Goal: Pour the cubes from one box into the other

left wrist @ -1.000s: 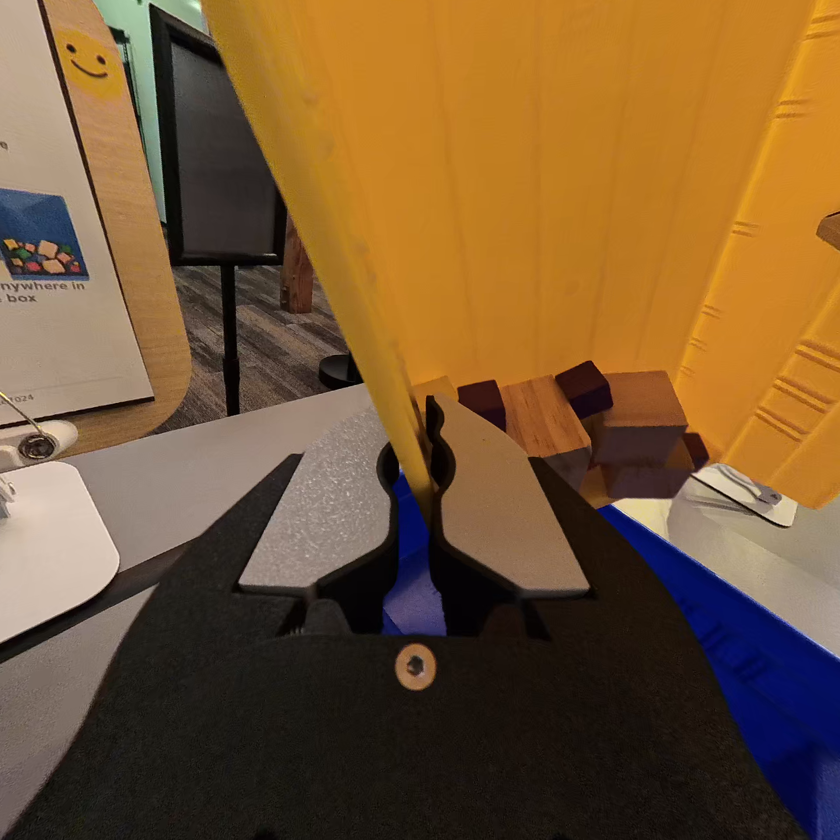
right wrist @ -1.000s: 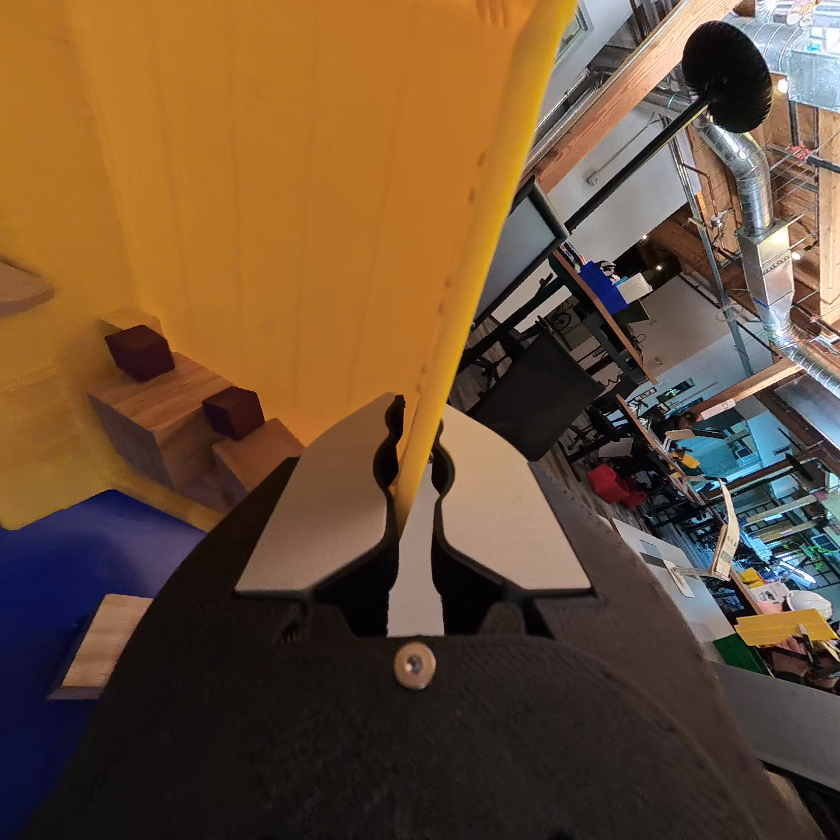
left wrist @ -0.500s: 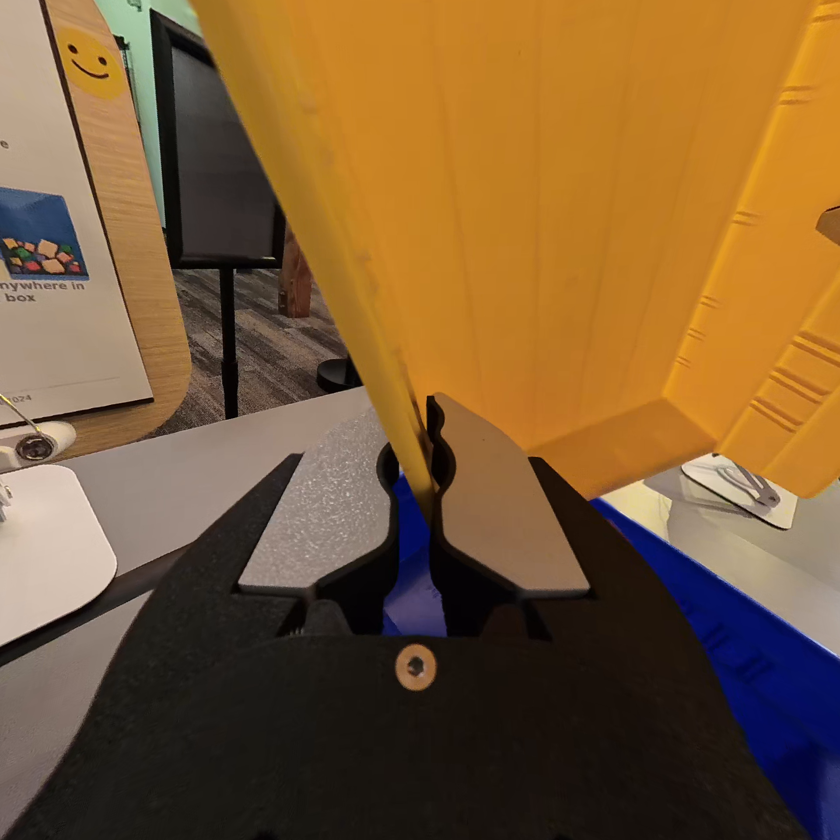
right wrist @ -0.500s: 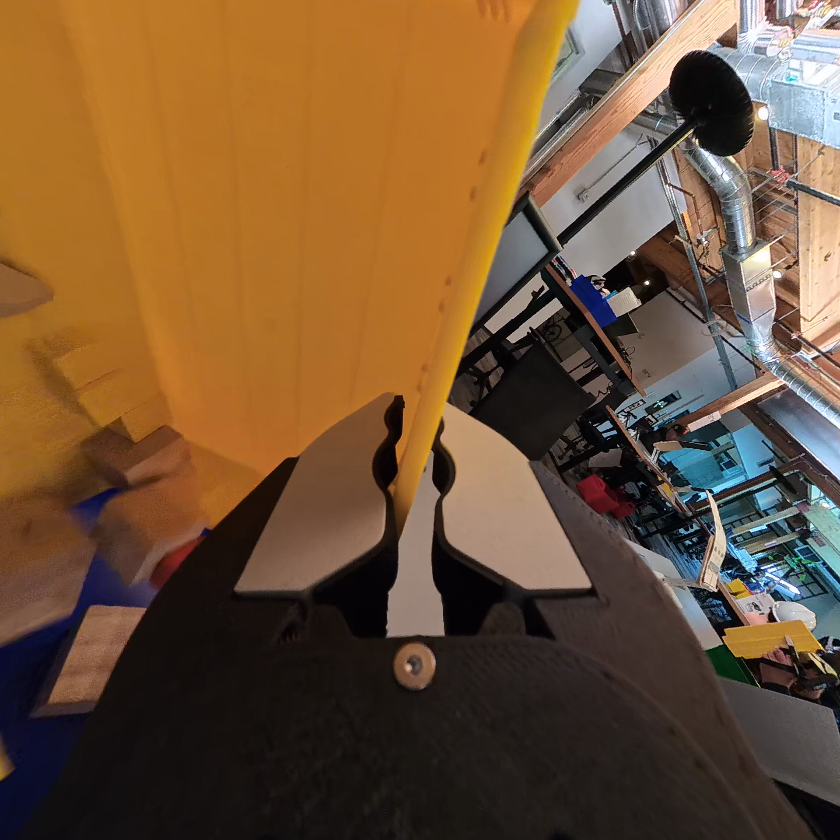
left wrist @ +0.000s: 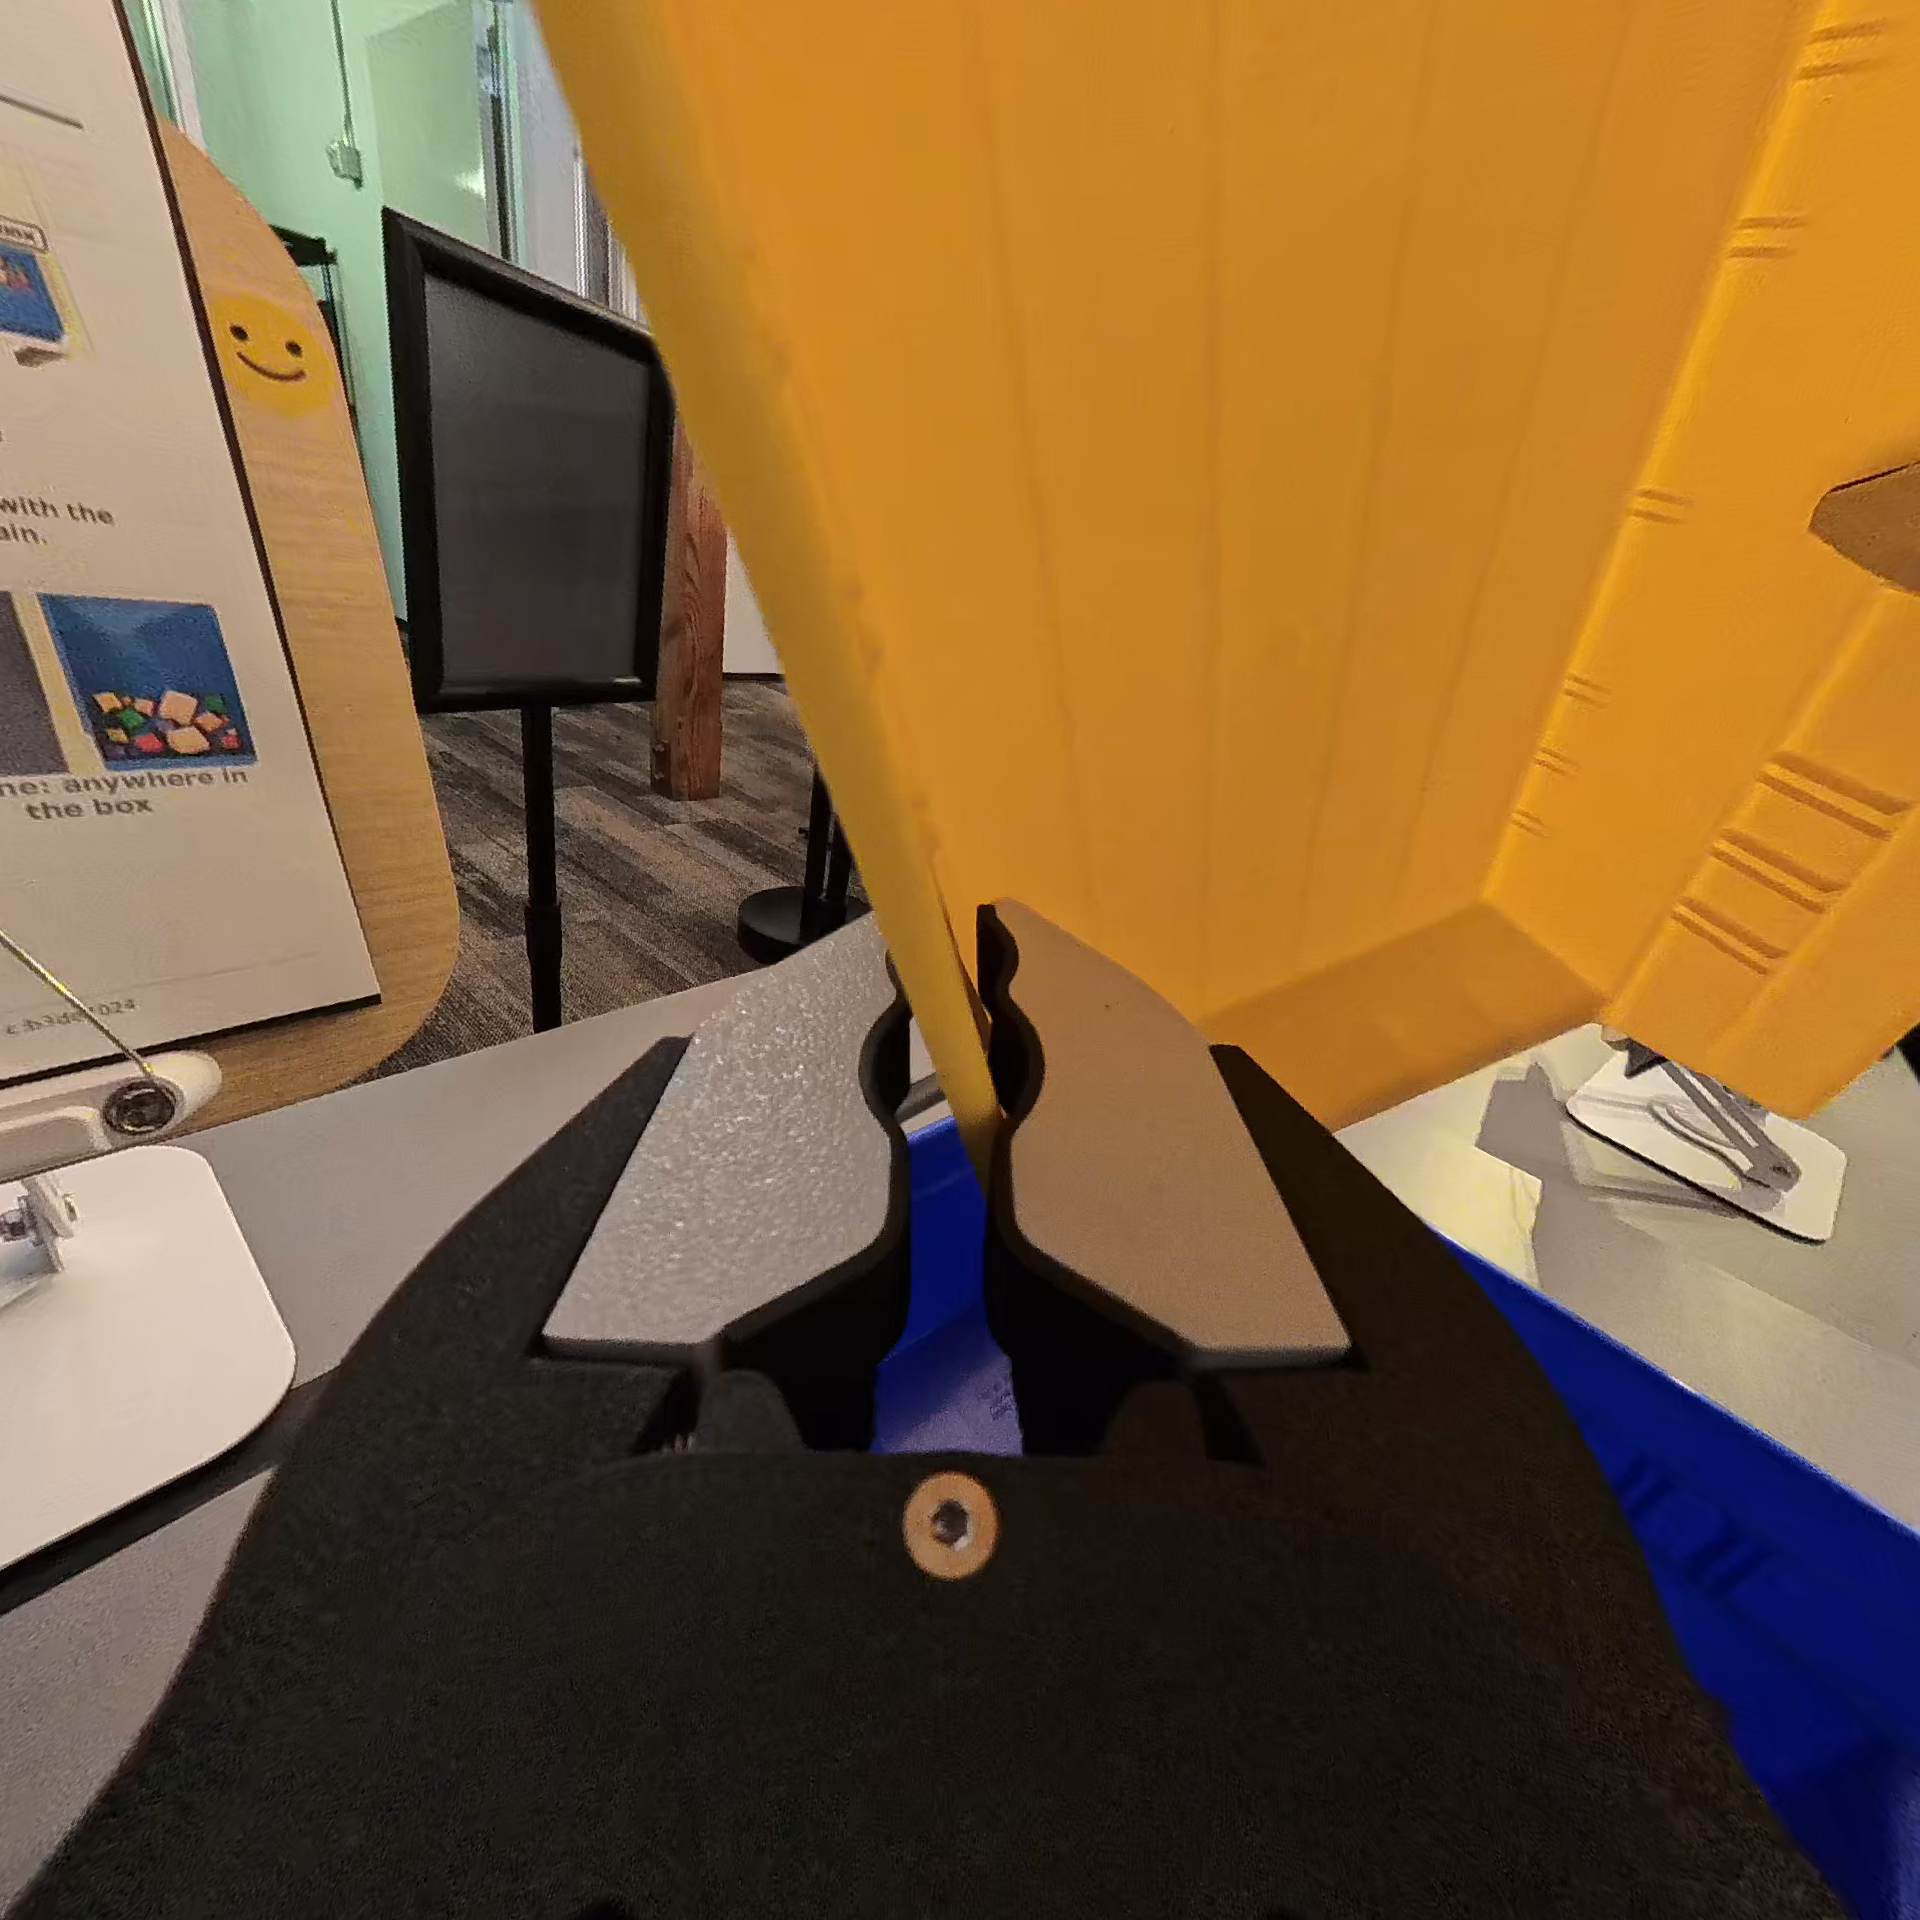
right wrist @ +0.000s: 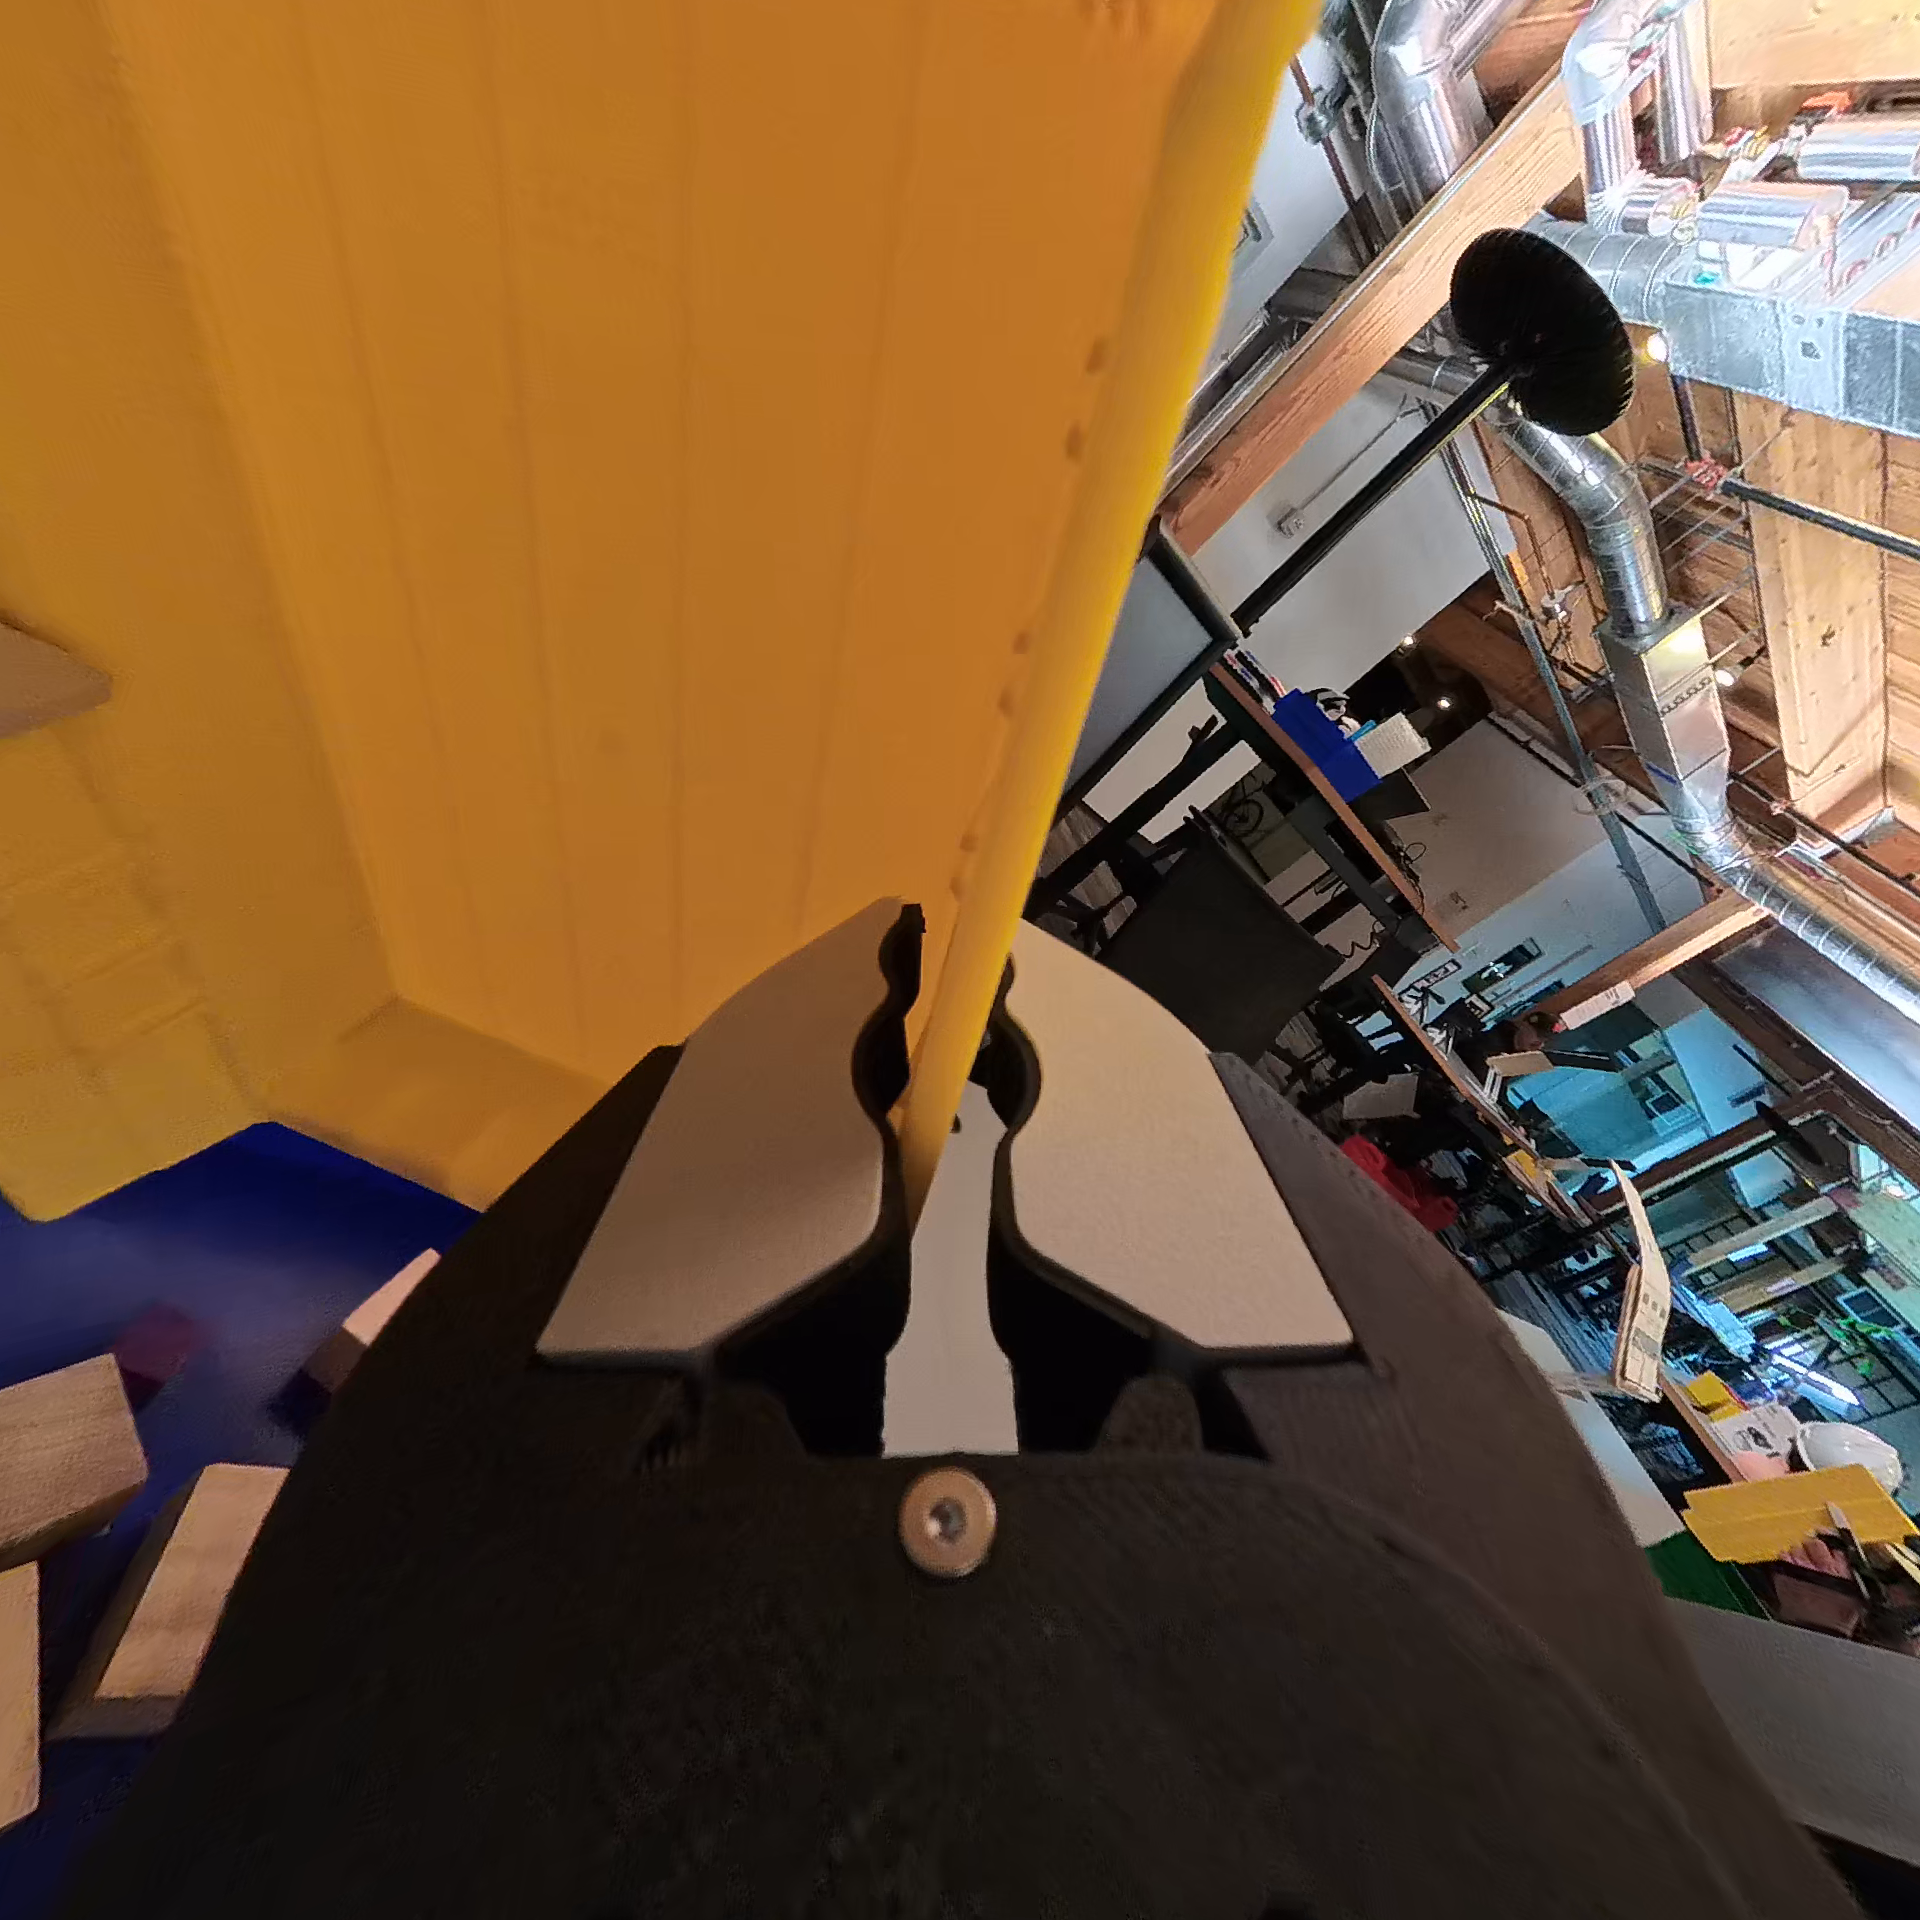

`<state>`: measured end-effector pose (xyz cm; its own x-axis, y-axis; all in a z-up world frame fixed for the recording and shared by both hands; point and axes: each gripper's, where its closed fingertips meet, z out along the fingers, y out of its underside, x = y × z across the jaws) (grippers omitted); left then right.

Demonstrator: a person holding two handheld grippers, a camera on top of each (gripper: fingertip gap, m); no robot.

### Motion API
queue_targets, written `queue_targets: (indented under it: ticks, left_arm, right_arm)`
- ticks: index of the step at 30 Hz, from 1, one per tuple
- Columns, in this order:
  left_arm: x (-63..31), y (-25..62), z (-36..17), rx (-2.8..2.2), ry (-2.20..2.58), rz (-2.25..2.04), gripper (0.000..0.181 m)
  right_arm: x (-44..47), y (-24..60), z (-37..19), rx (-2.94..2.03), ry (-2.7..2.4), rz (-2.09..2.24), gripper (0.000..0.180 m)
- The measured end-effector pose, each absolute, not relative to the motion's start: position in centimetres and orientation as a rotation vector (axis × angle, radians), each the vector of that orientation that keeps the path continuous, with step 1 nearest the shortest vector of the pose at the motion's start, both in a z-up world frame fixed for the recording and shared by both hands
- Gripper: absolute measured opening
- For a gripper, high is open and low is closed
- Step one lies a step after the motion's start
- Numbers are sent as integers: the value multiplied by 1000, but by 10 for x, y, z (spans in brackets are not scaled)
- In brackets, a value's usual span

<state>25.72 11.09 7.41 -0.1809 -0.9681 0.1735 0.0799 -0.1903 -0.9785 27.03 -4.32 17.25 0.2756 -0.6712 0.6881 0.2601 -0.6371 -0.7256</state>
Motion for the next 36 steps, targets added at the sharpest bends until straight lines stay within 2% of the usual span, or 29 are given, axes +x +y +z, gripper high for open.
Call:
queue_targets:
  ticks: [6, 11, 14, 17, 19, 22, 26, 30, 32, 36]
  left_arm:
    - [252, 89, 86, -1199, 1251, -1508, 11]
    - [248, 28, 75, -1225, 1639, -1528, 26]
    - [236, -11, 80, -1252, 1762, -1809, 43]
    - [219, -17, 93, -1279, 1821, -1988, 38]
    - [215, 7, 60, -1470, 1980, -1656, 32]
    - [204, 73, 1, -1740, 2044, -1023, 49]
    - [207, 75, -24, -1880, 2050, -1102, 47]
    - [200, 79, -71, -2017, 2156, -833, 53]
    - [197, 65, -81, -2084, 2231, -863, 50]
    - [199, 72, -95, -2172, 2378, -489, 45]
  right_arm:
    - [266, -61, 187, -1643, 473, -1383, 8]
    - [291, -100, 199, -1788, 556, -1322, 5]
    - [317, -115, 202, -1999, 598, -1173, 5]
    - [341, -153, 199, -2186, 718, -1070, 5]
    - [356, -184, 190, -2296, 807, -1055, 6]
    - [375, -224, 161, -2443, 929, -1020, 7]
    - [392, -259, 108, -2590, 976, -1006, 7]
    - [400, -280, 70, -2631, 1002, -996, 6]
    - [399, -286, 58, -2645, 1015, -954, 5]
    - [398, -292, 41, -2673, 1076, -810, 4]
